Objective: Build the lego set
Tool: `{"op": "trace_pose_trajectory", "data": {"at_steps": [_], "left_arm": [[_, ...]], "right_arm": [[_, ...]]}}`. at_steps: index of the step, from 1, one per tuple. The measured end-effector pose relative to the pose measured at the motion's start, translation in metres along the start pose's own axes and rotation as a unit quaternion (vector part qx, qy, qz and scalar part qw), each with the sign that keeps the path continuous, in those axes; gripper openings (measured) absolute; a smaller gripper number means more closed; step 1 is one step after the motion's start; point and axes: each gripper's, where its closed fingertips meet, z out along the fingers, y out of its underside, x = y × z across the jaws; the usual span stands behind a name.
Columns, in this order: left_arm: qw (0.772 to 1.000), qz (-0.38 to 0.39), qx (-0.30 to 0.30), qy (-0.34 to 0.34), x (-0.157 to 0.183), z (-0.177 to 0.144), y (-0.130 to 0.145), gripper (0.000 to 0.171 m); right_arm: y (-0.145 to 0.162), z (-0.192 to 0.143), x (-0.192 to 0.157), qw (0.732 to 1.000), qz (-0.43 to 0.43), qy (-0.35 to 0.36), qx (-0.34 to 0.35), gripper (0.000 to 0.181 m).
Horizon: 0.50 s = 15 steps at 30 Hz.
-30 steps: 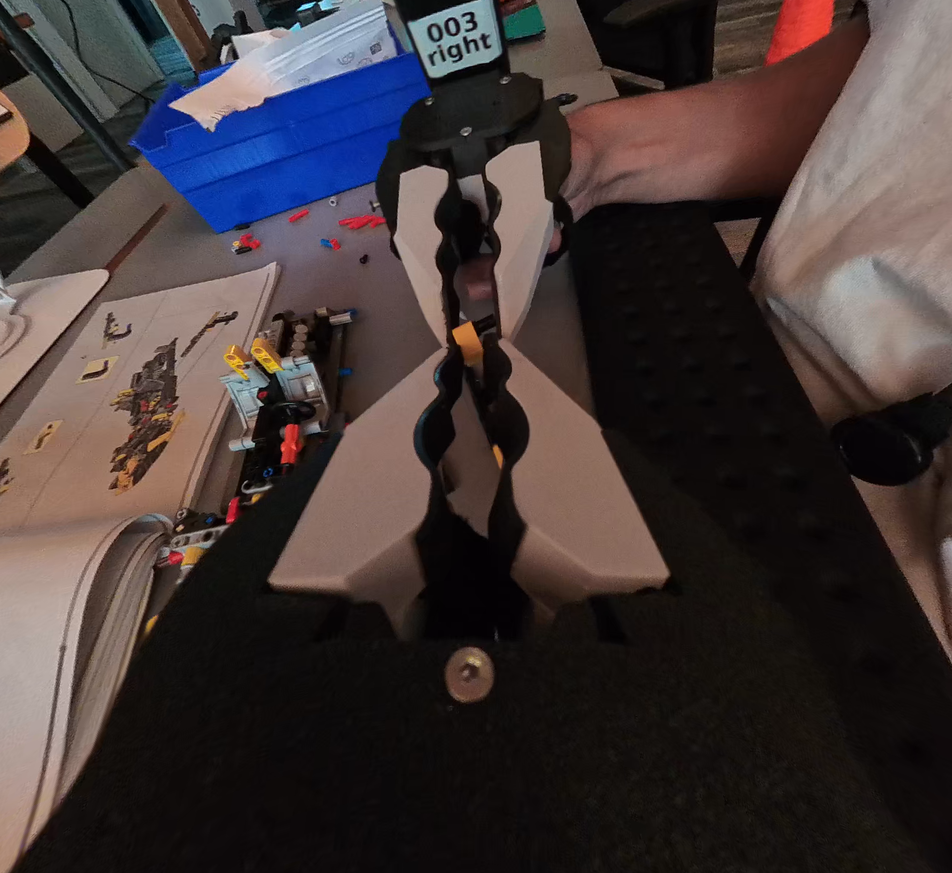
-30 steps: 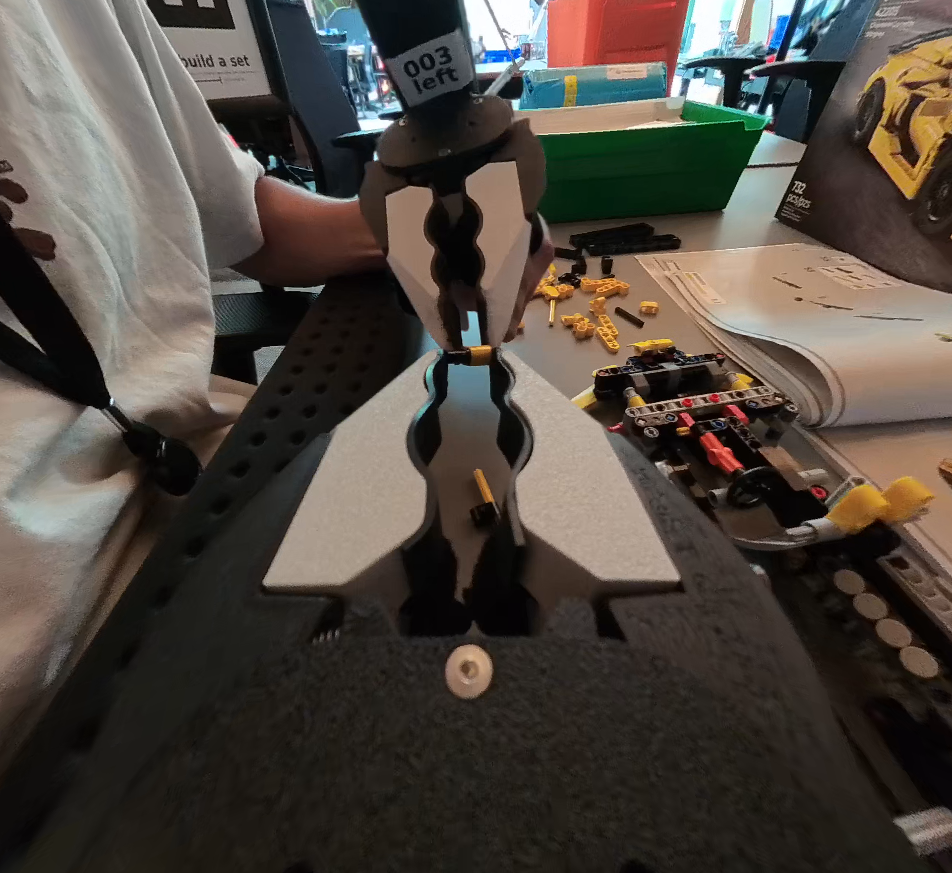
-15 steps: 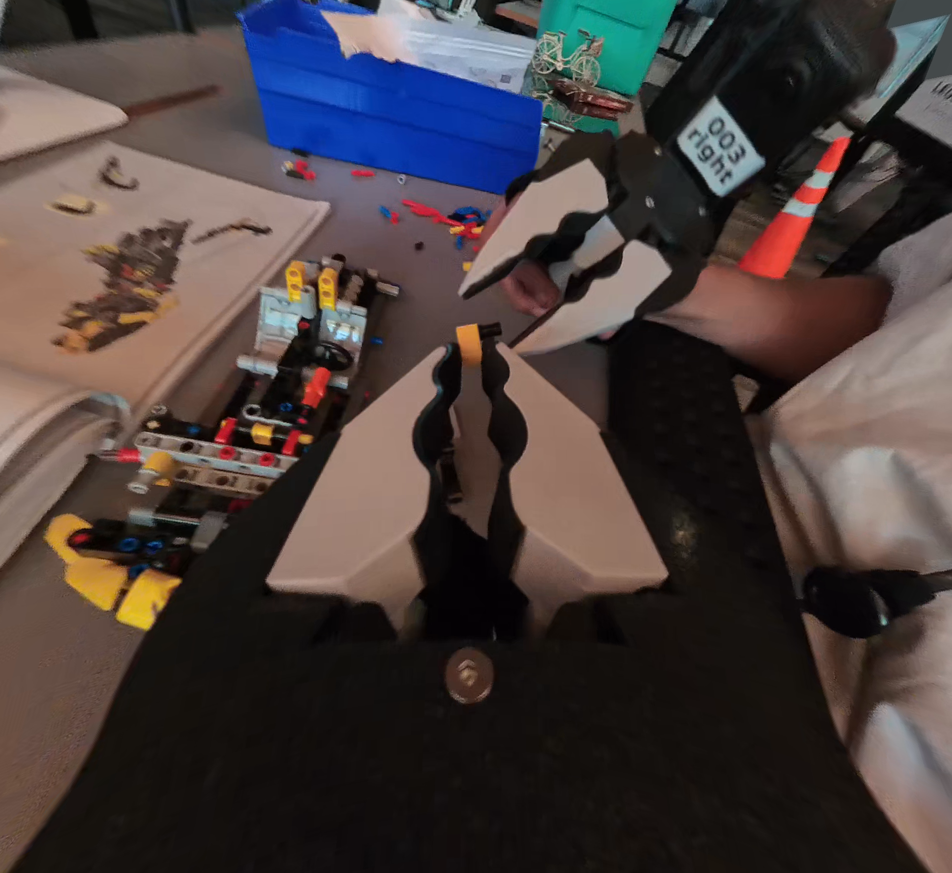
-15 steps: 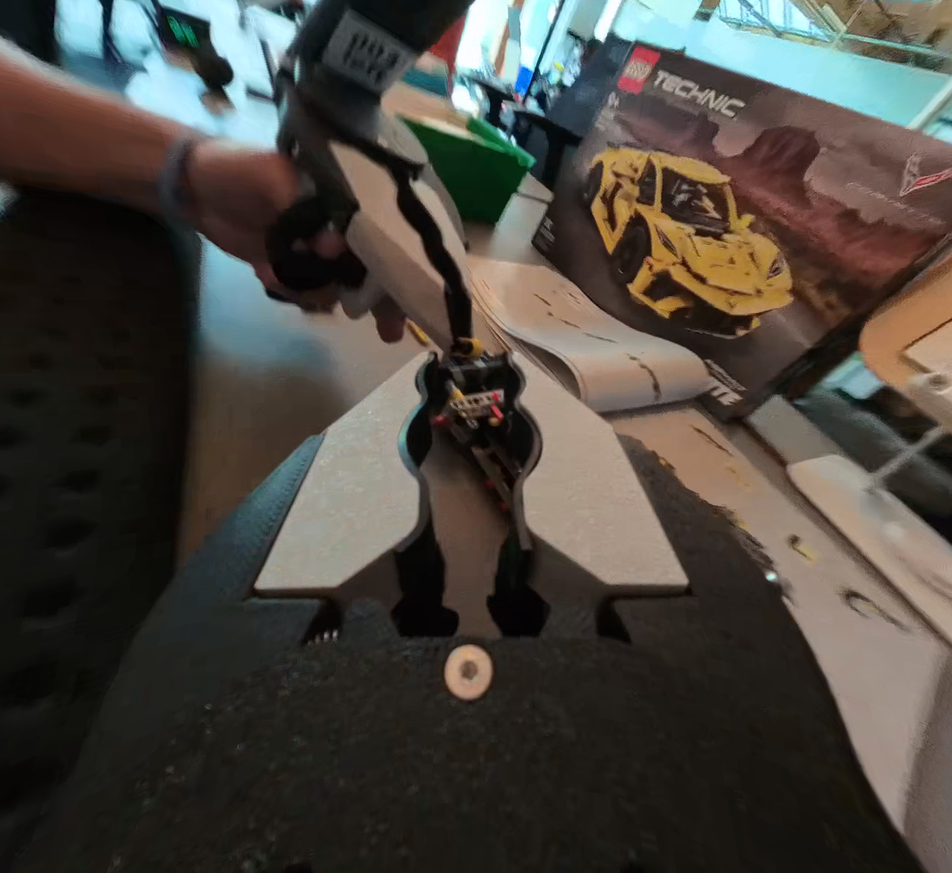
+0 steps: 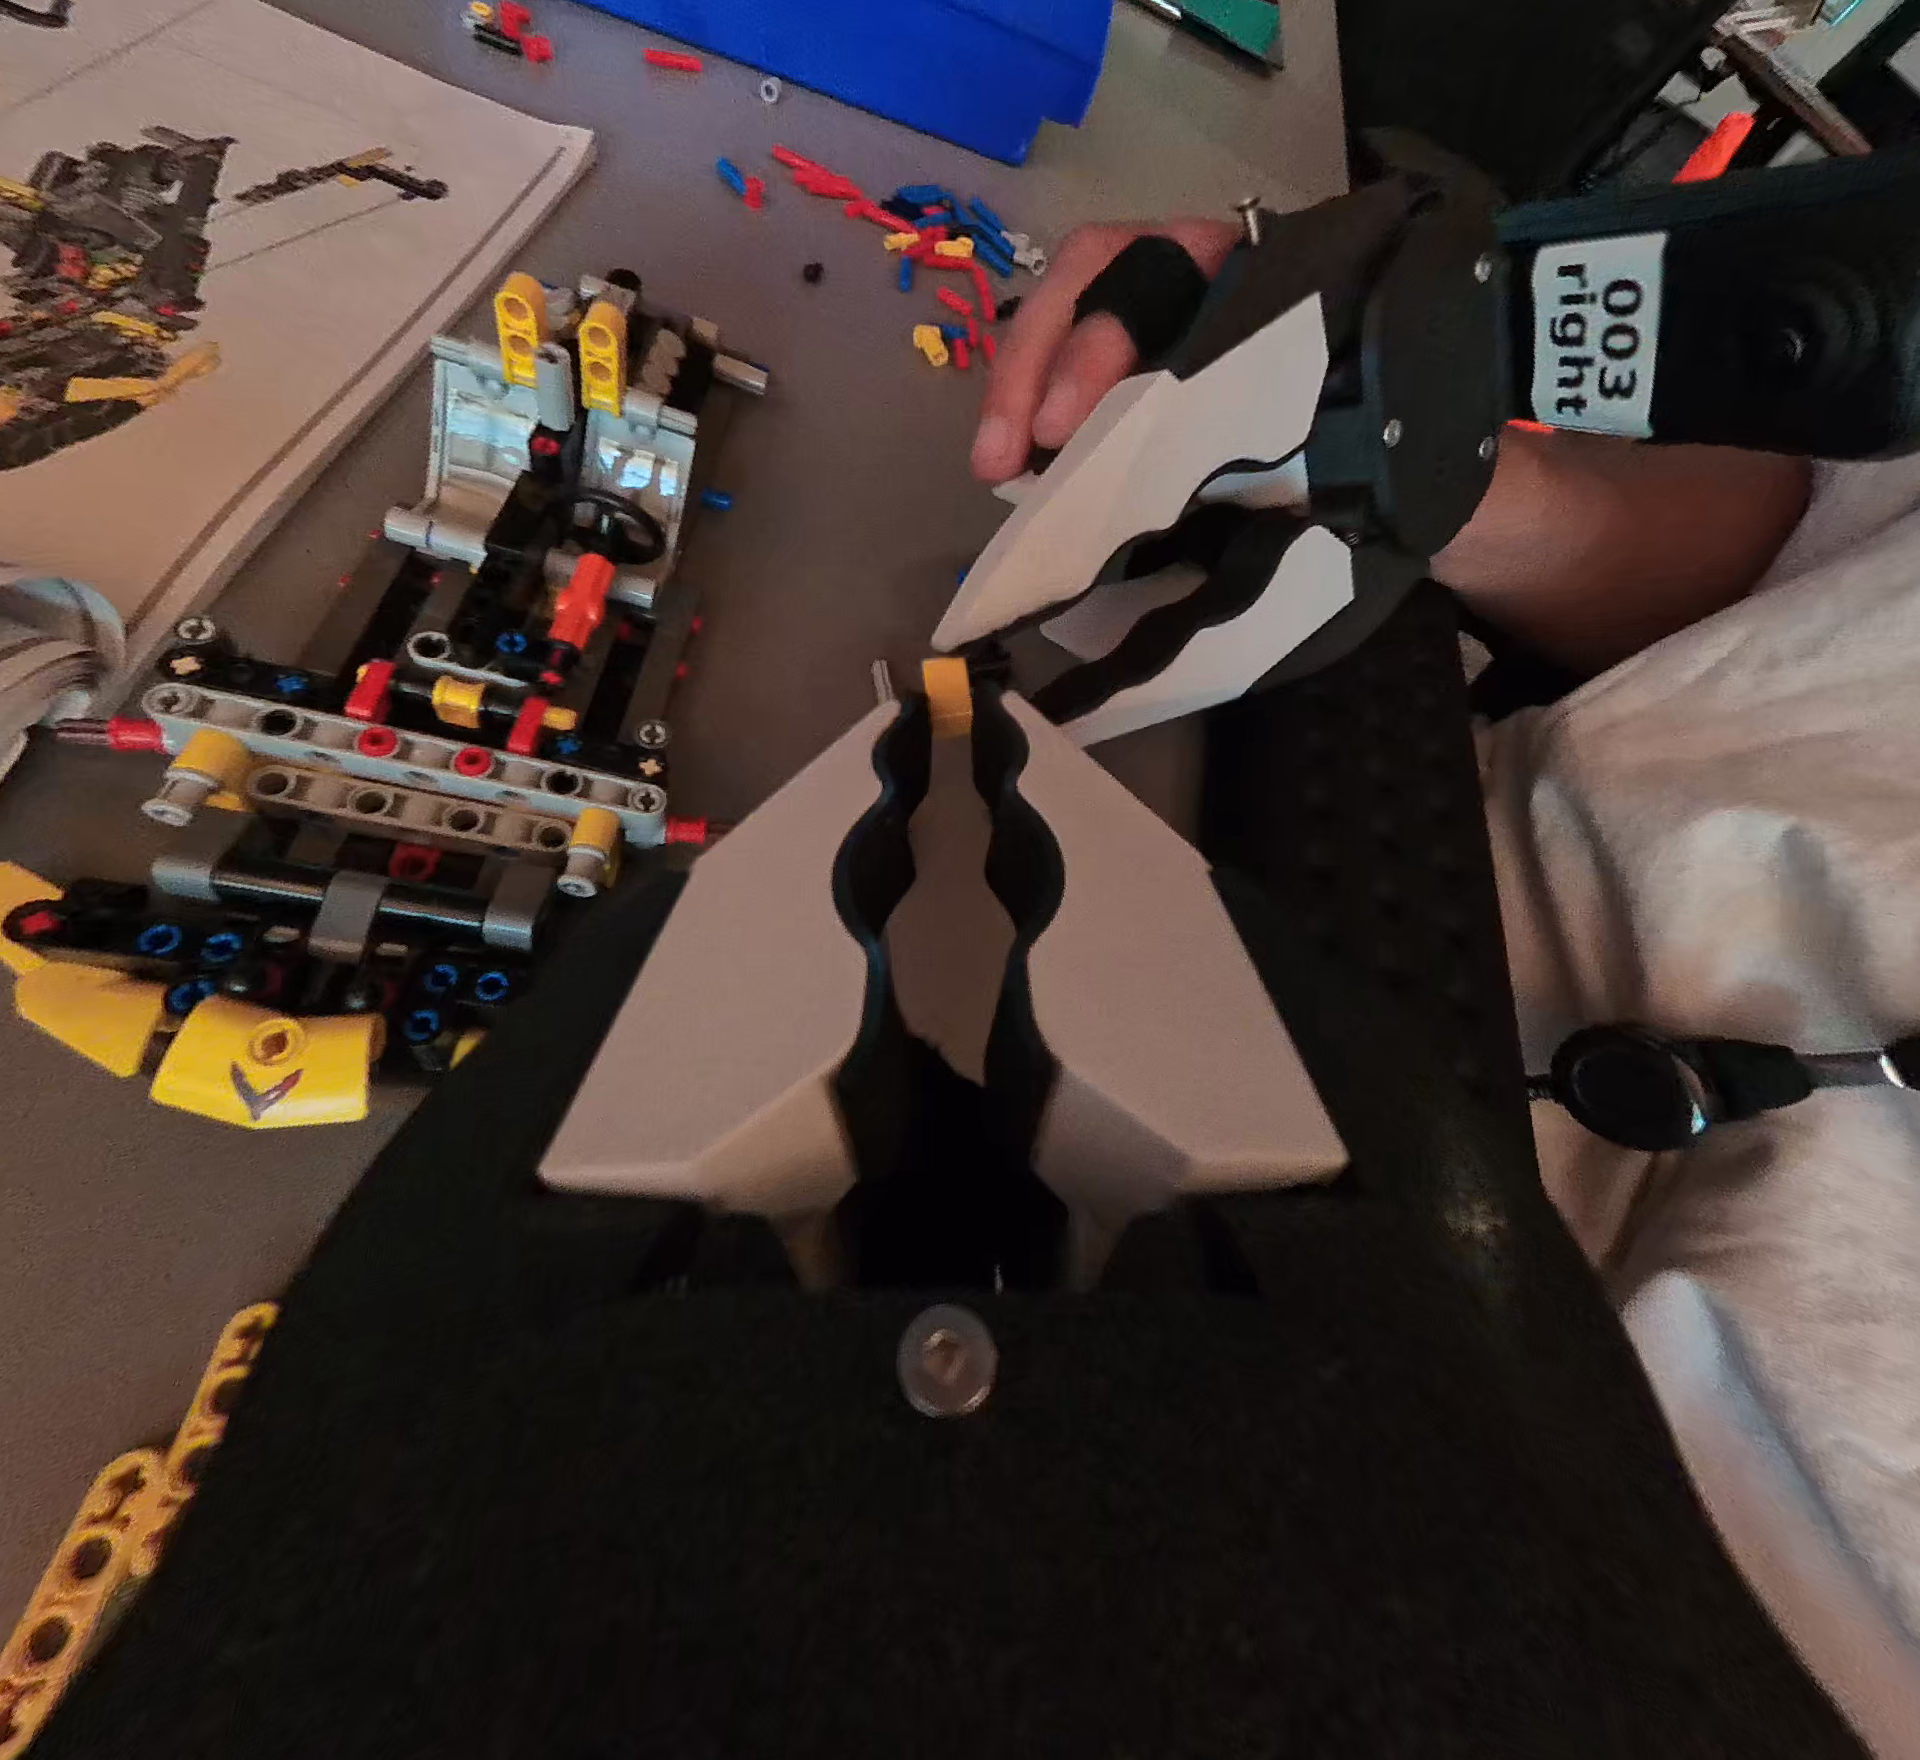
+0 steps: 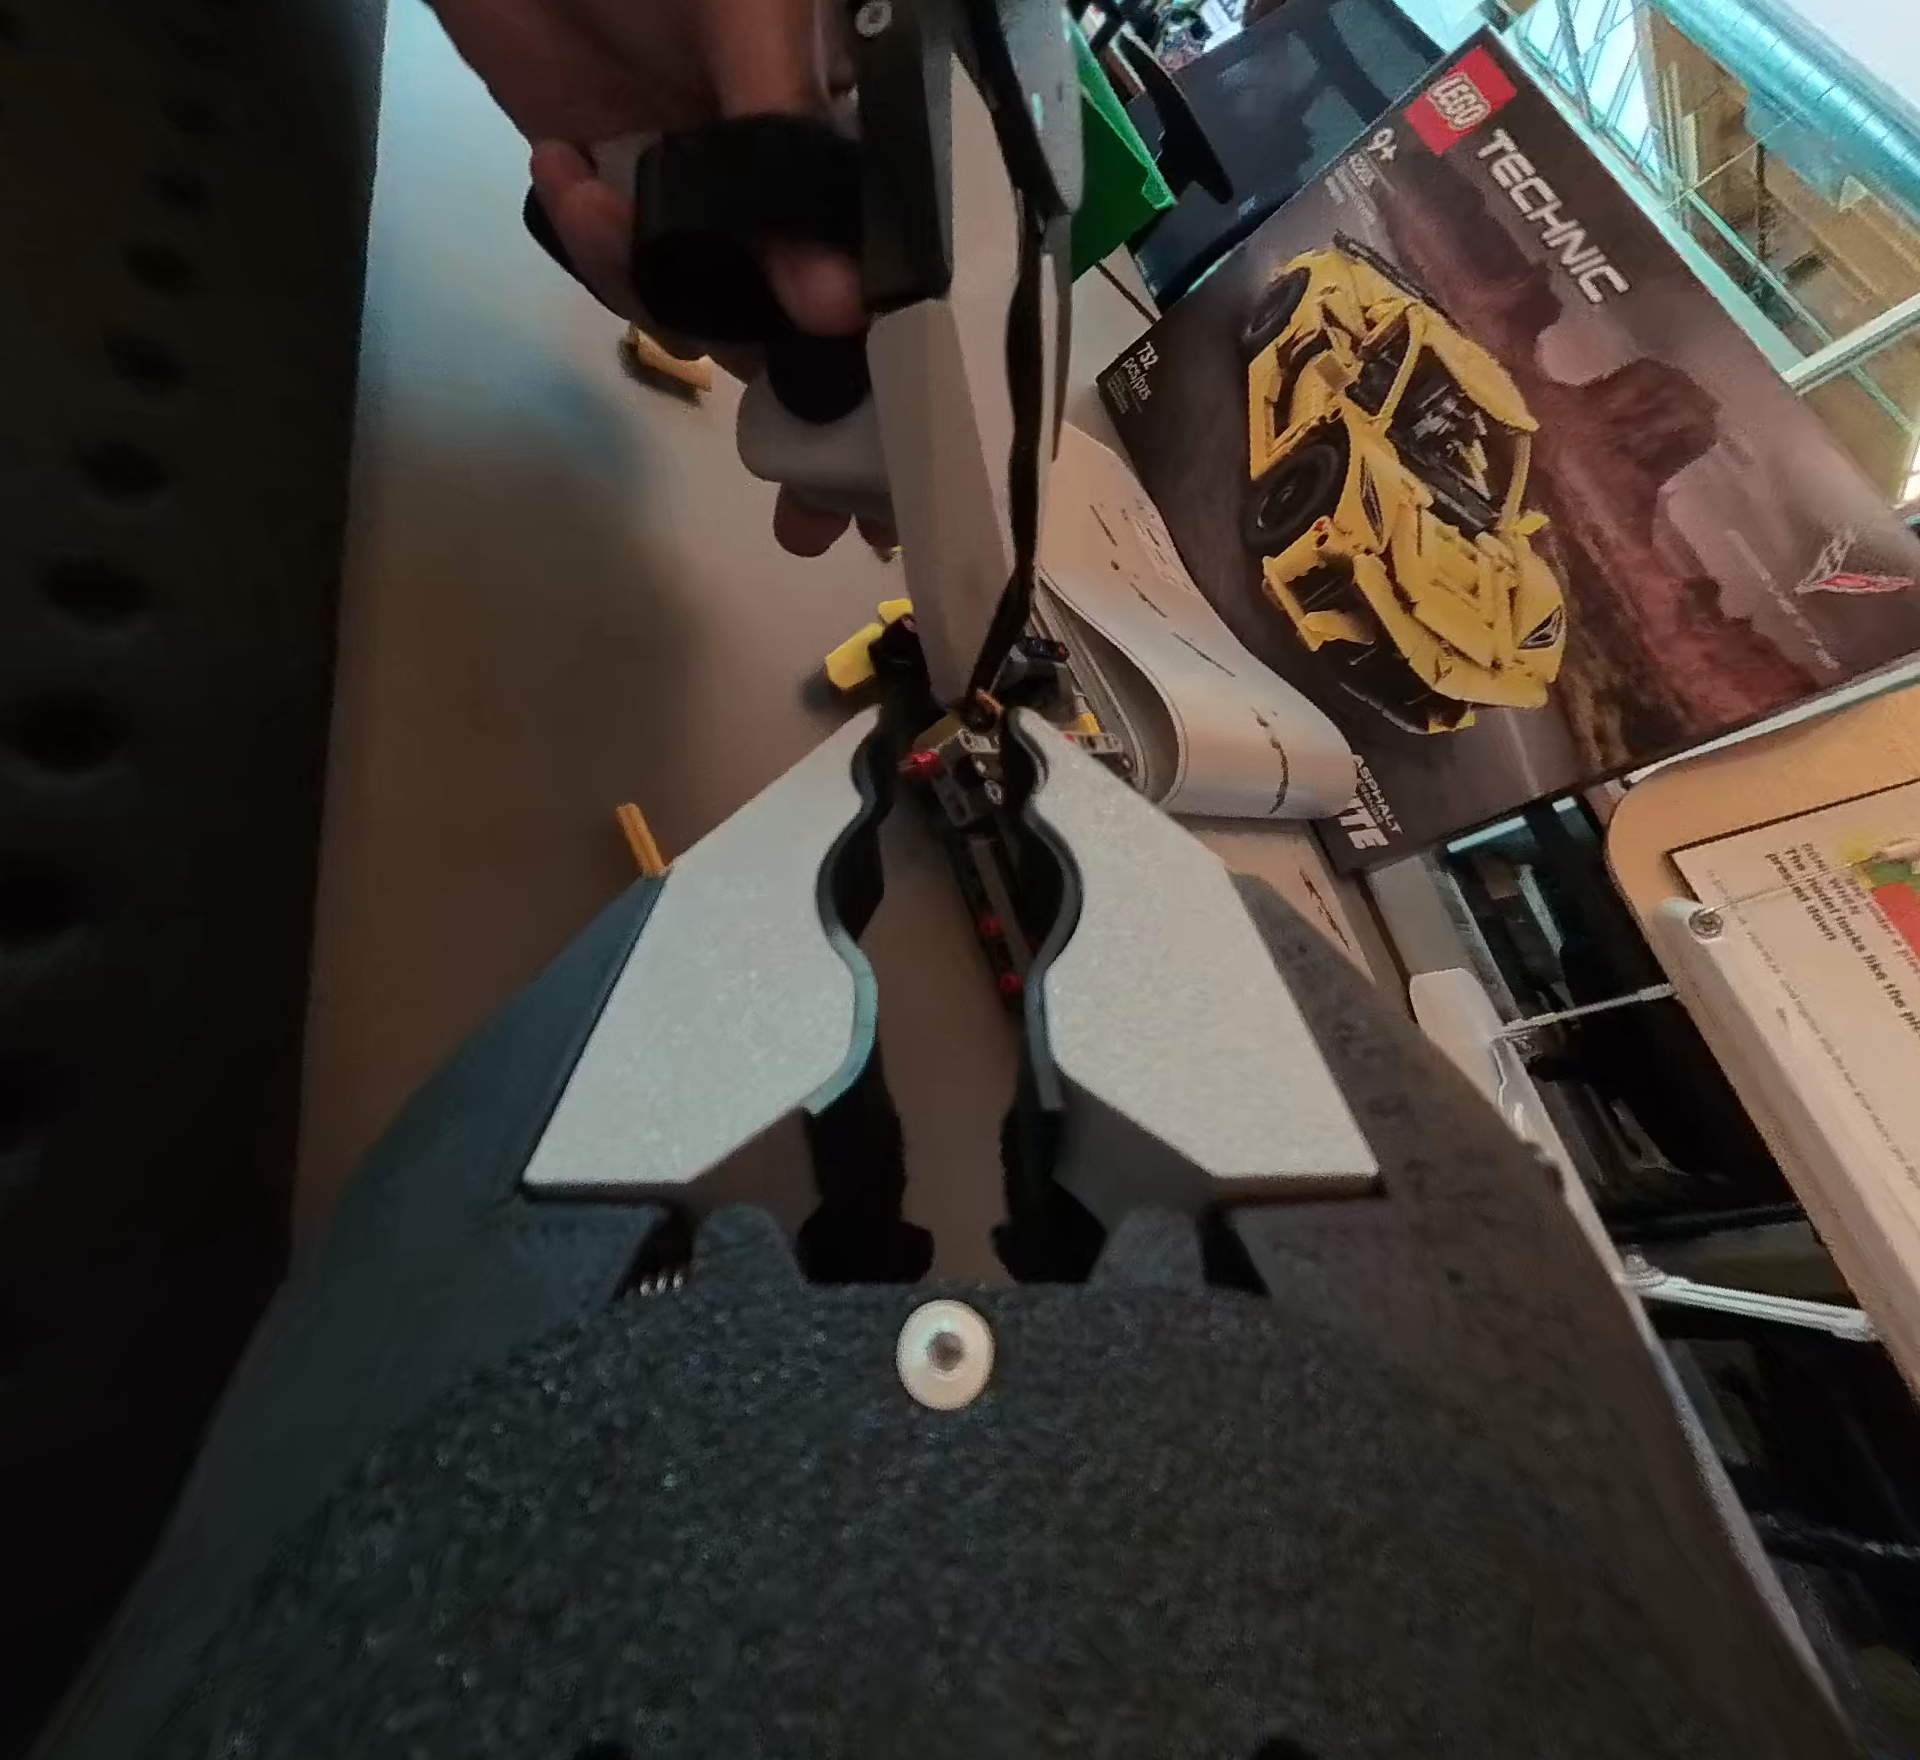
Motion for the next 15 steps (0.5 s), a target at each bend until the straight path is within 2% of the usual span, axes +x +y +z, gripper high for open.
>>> {"op": "trace_pose_trajectory", "data": {"at_steps": [6,15], "left_arm": [[1.000,0.003,-0.024,0.016,0.006,0.002,0.009,0.005],[0.999,-0.015,0.024,0.036,0.007,-0.004,-0.005,0.006]], "right_arm": [[-0.001,0.006,-0.007,0.999,-0.033,-0.001,-0.008,0.013],[-0.007,0.002,0.005,1.000,0.027,0.008,0.008,0.011]]}}
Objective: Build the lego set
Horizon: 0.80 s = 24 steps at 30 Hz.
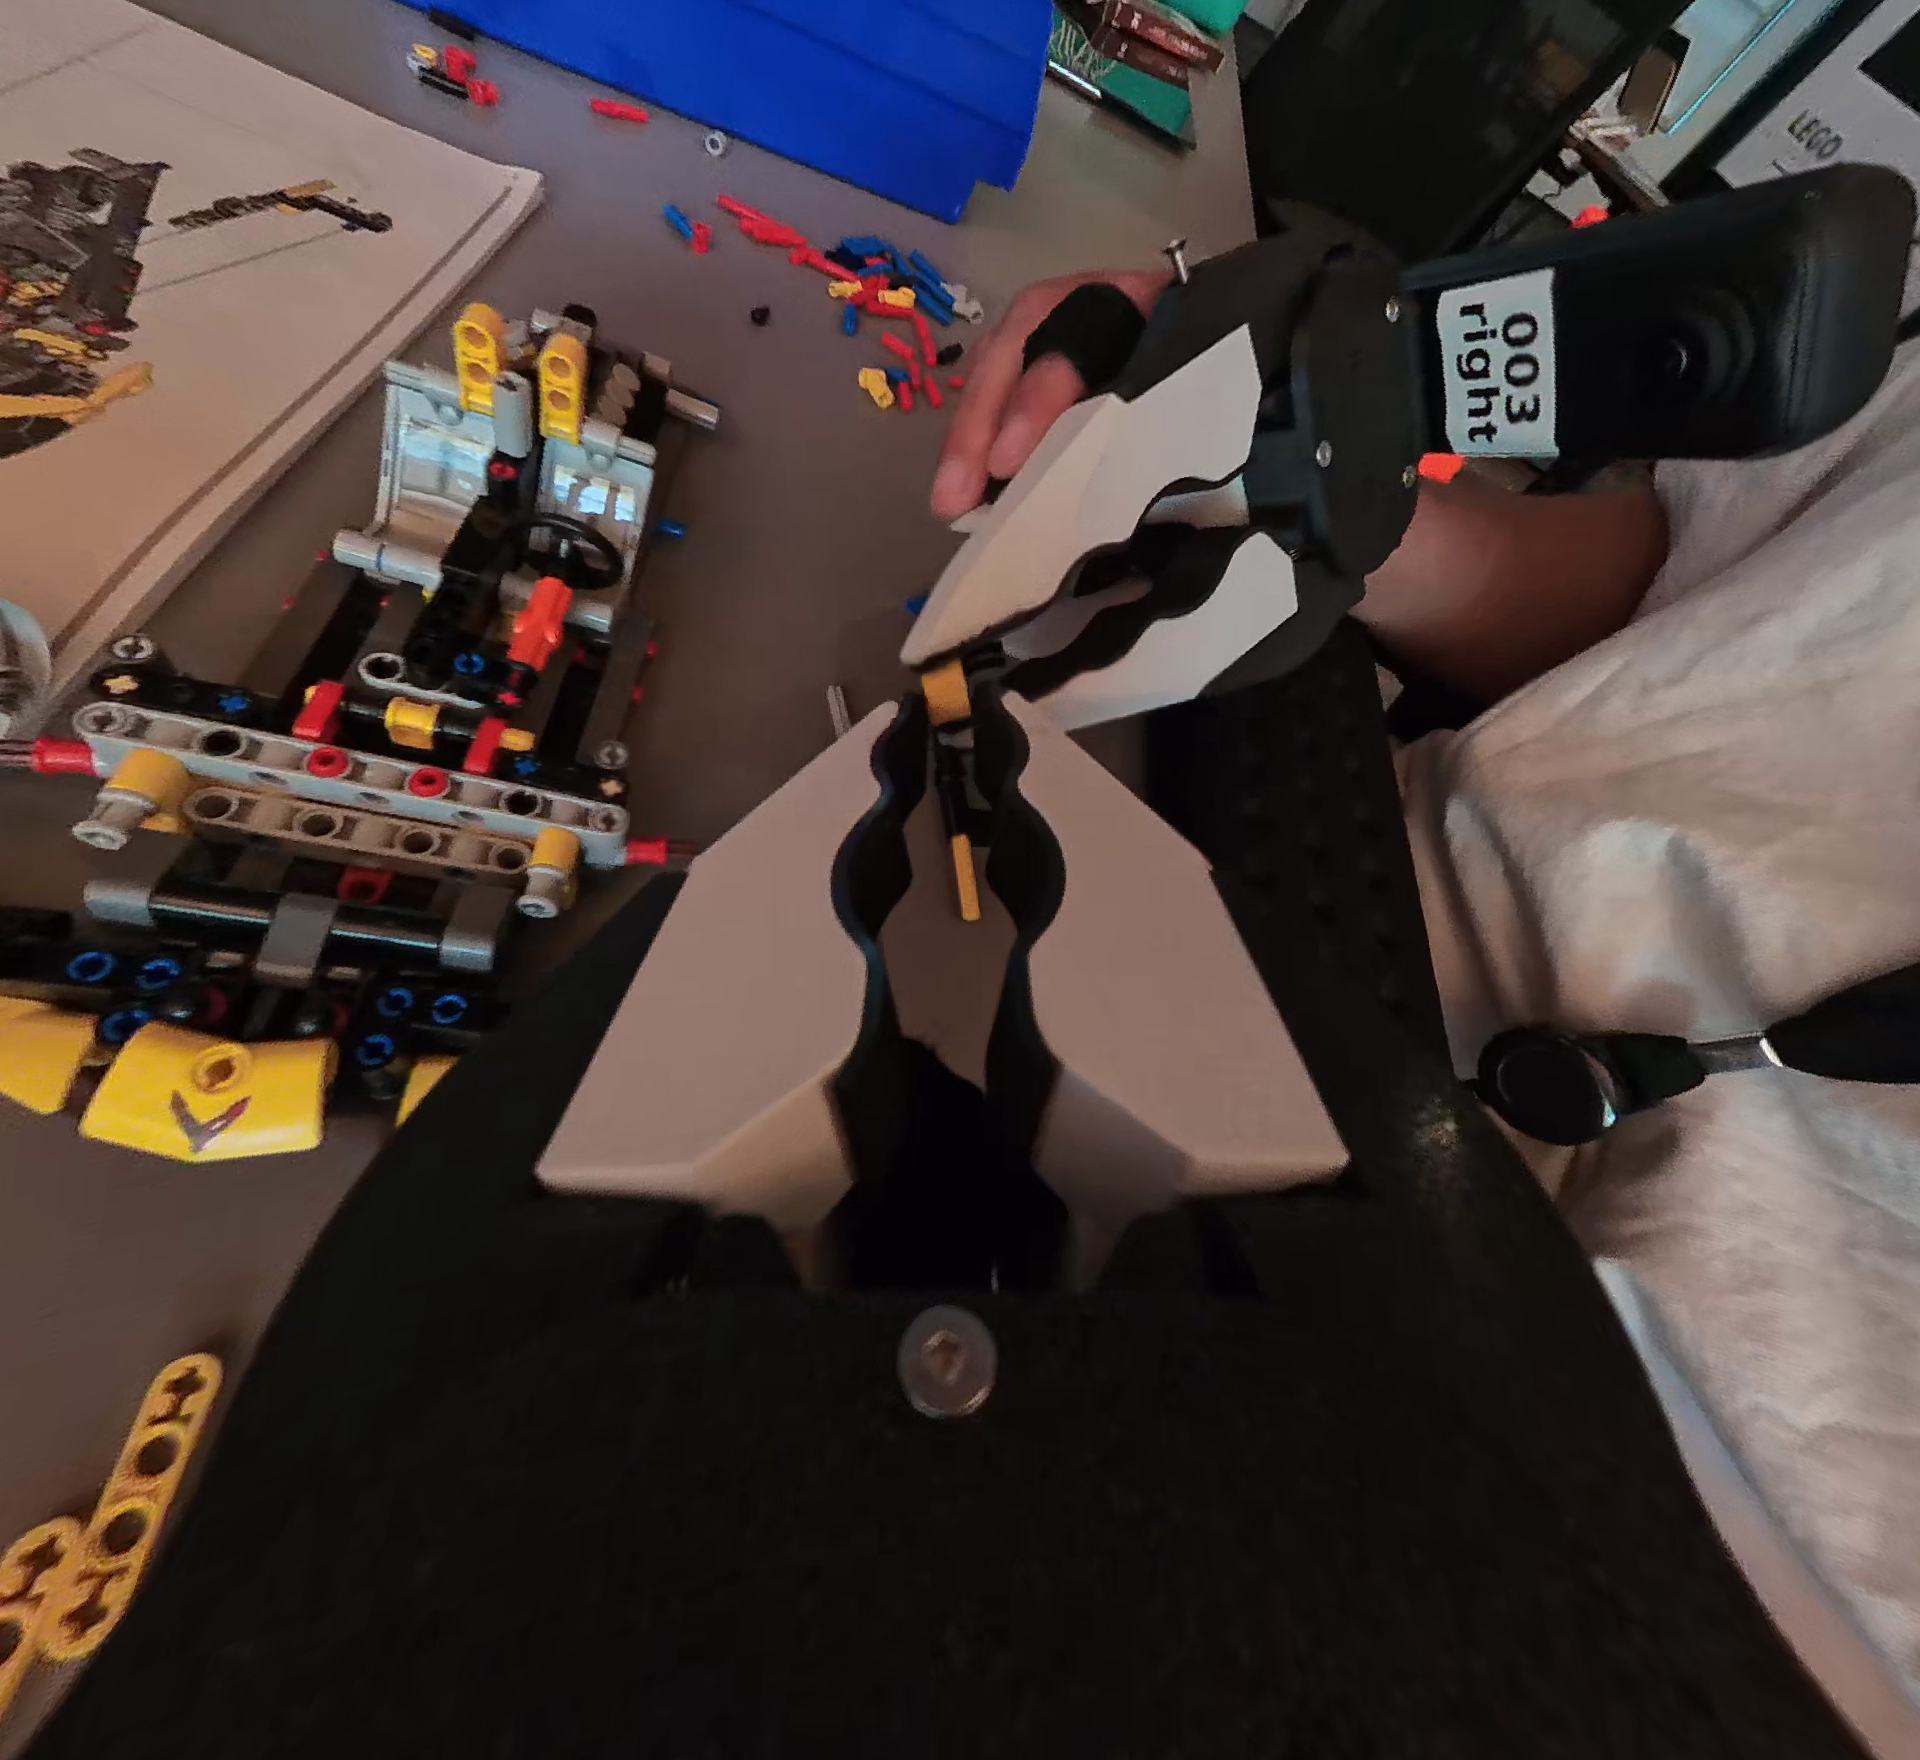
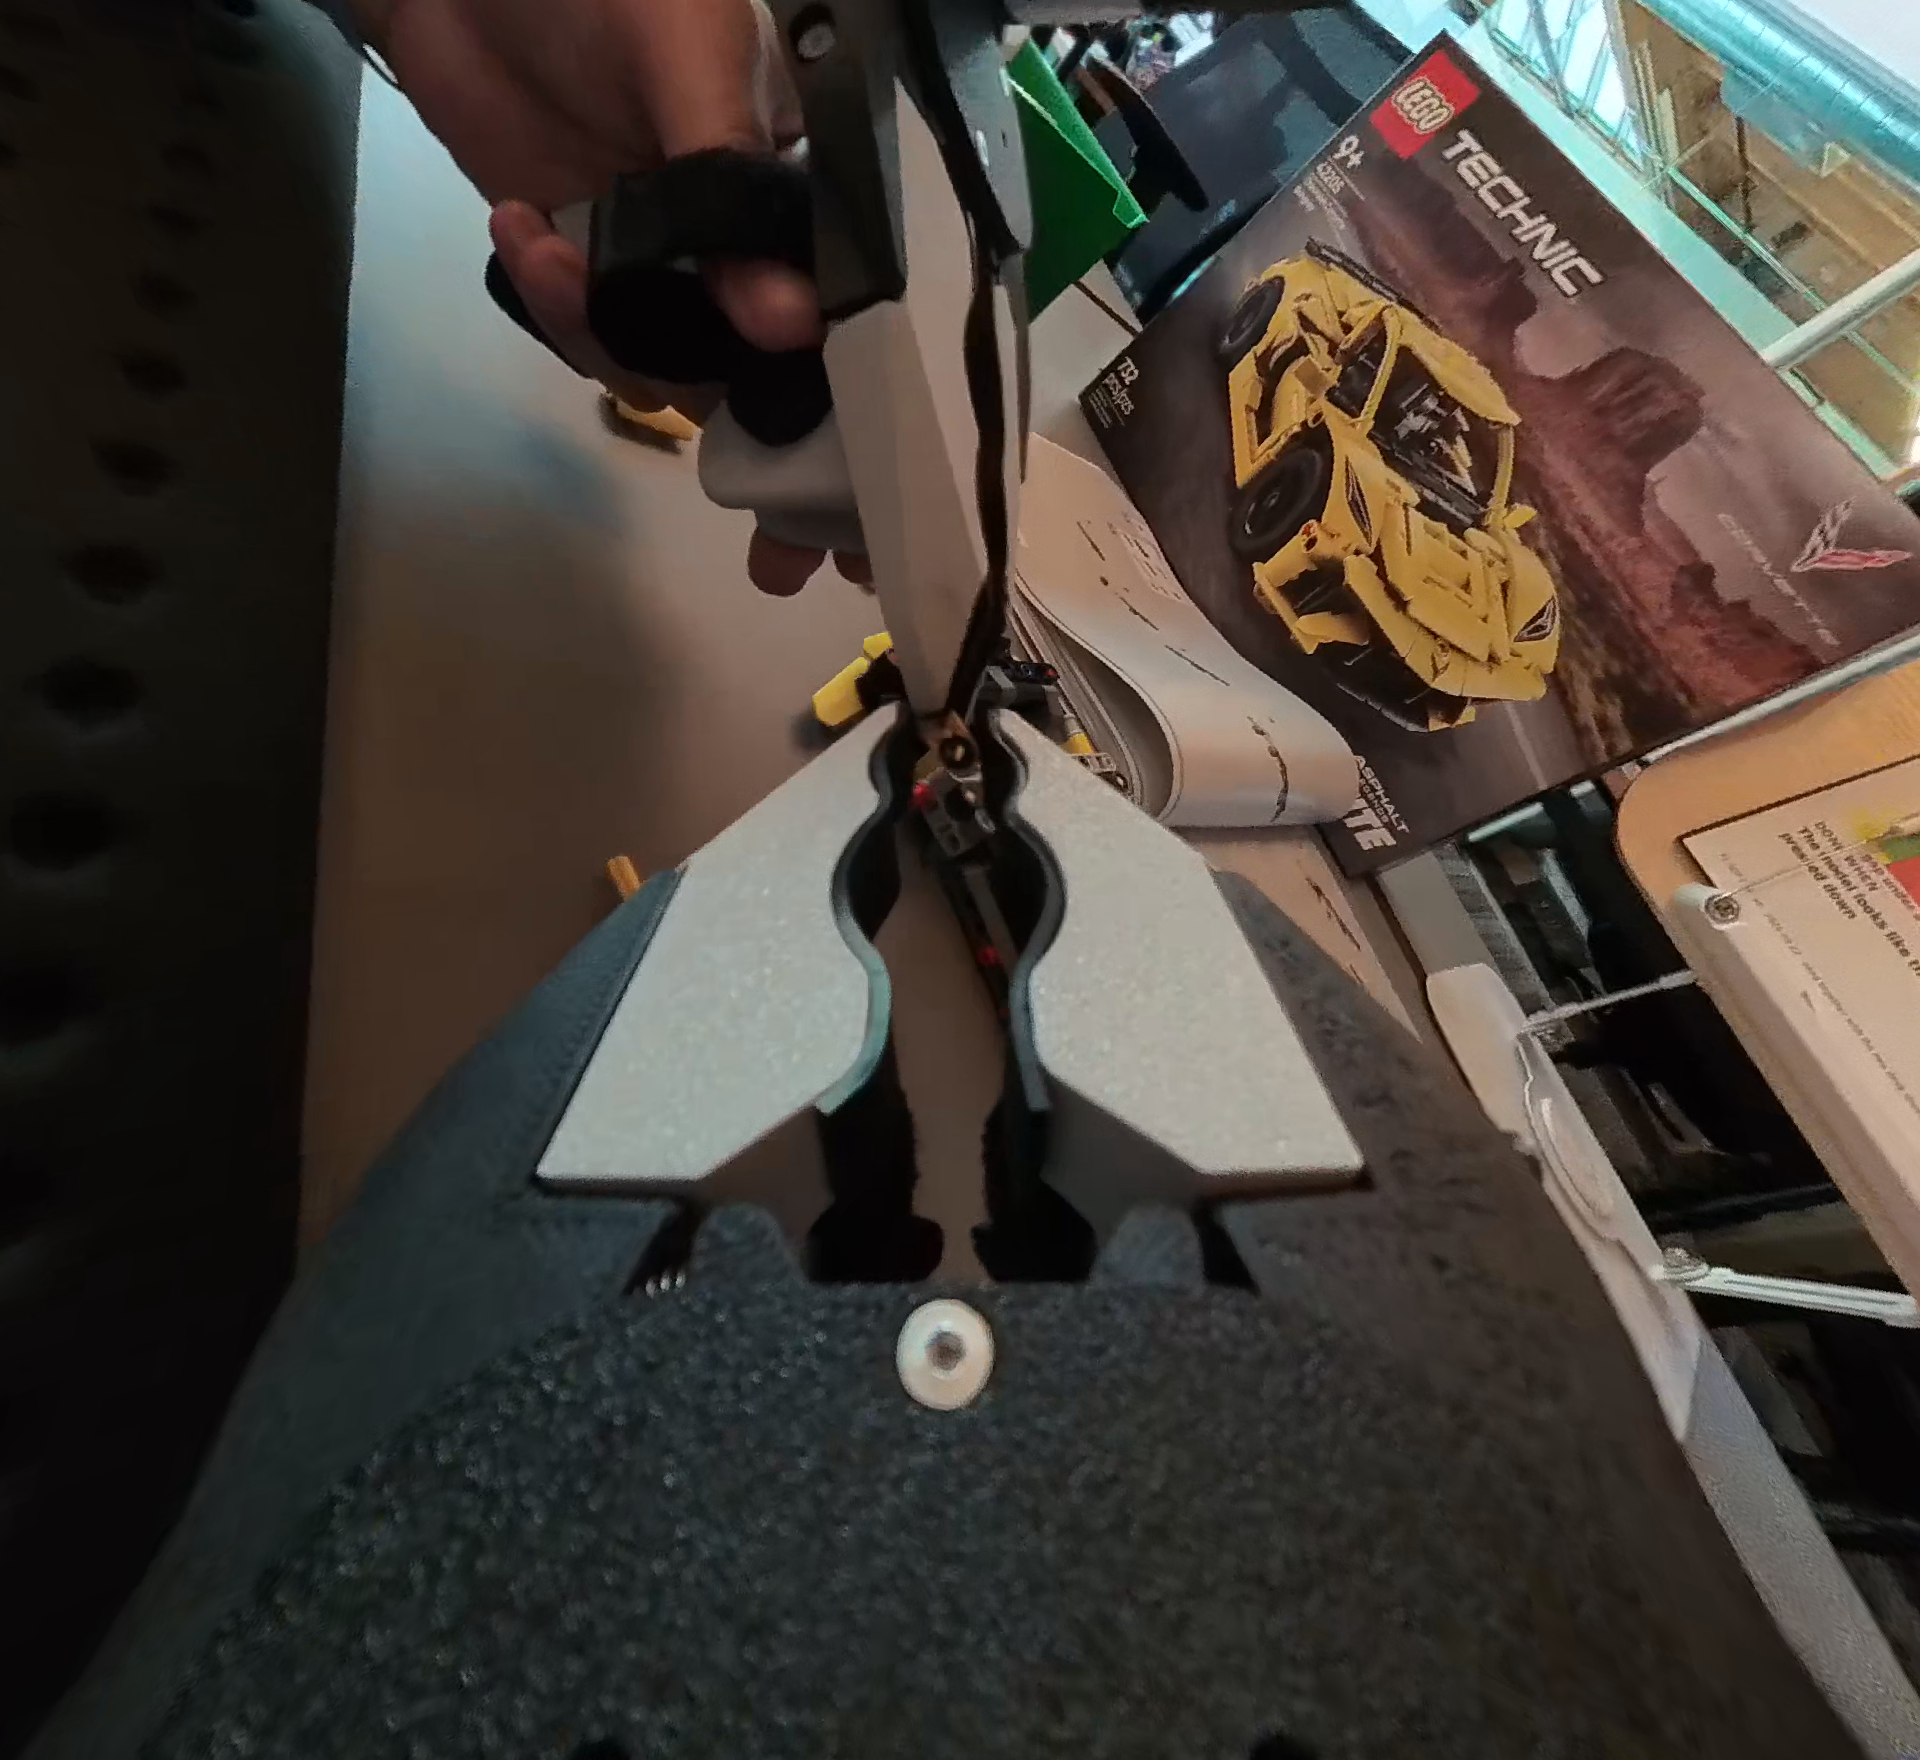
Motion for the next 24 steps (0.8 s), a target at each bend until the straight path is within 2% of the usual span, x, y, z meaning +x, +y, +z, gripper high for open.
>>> {"op": "trace_pose_trajectory", "data": {"at_steps": [3,6,12,15,19,24], "left_arm": [[1.000,-0.009,0.014,-0.017,-0.010,-0.006,-0.004,0.006],[0.999,-0.019,0.036,-0.031,-0.018,-0.011,-0.010,0.008],[0.999,0.003,0.044,-0.033,-0.016,-0.006,-0.012,0.009],[0.999,-0.001,0.042,-0.031,-0.016,0.000,-0.011,0.010],[0.999,-0.032,0.043,0.004,-0.009,0.006,-0.011,0.012],[0.996,-0.065,0.047,0.034,-0.005,0.007,-0.012,0.005]], "right_arm": [[0.014,-0.001,0.012,0.999,0.012,0.027,-0.033,0.011],[0.020,-0.002,0.018,0.996,0.059,0.032,-0.050,0.011],[0.023,-0.003,0.015,0.991,0.116,0.015,-0.069,0.011],[0.020,-0.003,0.013,0.990,0.123,0.010,-0.065,0.010],[0.012,-0.004,0.012,0.993,0.108,0.013,-0.046,0.010],[0.007,-0.004,0.012,0.996,0.088,0.016,-0.031,0.010]]}}
